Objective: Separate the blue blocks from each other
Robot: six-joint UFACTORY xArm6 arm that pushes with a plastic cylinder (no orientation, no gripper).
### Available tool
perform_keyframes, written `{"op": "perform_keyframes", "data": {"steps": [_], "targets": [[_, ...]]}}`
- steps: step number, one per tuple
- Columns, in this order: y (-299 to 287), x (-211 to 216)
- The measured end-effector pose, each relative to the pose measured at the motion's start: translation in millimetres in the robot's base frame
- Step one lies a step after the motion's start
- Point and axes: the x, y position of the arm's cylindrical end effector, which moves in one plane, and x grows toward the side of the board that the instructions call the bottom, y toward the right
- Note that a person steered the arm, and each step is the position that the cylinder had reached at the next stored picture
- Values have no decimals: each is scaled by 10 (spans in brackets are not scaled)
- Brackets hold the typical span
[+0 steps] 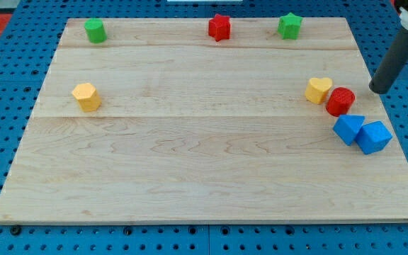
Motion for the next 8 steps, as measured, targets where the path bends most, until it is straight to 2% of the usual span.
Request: {"op": "perform_keyframes", "data": {"steps": [3,5,6,7,8], "targets": [[-138,241],[-67,1104],[-90,1301],[-113,1306],[383,1269]]}}
